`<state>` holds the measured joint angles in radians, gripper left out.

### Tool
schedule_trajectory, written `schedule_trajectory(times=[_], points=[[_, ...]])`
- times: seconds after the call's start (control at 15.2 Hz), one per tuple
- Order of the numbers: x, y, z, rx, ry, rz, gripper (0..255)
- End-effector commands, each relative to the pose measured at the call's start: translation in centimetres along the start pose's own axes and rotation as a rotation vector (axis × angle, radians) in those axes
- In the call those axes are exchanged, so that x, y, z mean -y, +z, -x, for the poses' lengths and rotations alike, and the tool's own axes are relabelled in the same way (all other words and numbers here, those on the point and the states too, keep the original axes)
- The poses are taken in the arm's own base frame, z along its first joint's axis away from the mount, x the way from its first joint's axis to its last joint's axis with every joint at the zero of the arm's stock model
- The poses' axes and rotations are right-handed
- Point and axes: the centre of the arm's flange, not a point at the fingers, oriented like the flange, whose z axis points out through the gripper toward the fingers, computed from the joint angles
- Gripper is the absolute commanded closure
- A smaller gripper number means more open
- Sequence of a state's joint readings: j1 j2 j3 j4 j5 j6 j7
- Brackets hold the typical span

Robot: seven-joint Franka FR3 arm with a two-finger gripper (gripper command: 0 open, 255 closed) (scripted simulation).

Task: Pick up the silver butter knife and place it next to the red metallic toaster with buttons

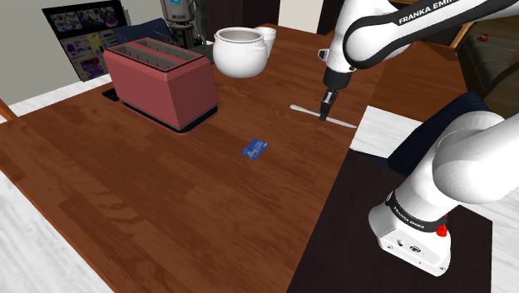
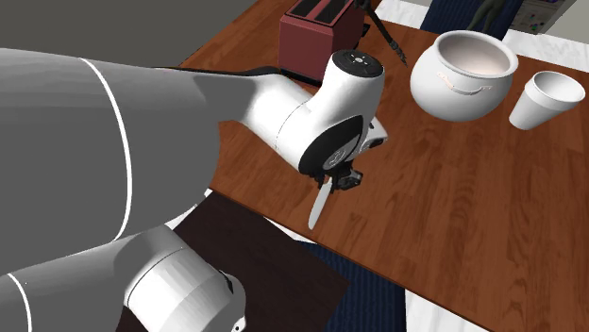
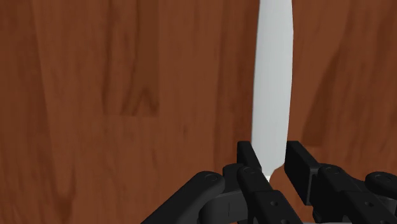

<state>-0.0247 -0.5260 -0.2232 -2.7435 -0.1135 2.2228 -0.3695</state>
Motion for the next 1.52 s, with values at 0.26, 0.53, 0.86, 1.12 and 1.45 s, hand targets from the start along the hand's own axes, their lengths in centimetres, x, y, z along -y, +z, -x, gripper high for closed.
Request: schedule_trajectory(times=[0.26,0.53,0.86,1.12,1.45], points=[[0.1,-3.2,0.0,0.001,0.0,0.0,255],[0.2,-5.3,0.0,0.001,0.0,0.0,255],[0.2,-8.0,0.0,0.001,0.0,0.0,255],[0.3,-10.1,0.0,0.001,0.0,0.0,255],[0.3,-12.7,0.0,0.001,0.0,0.0,255]])
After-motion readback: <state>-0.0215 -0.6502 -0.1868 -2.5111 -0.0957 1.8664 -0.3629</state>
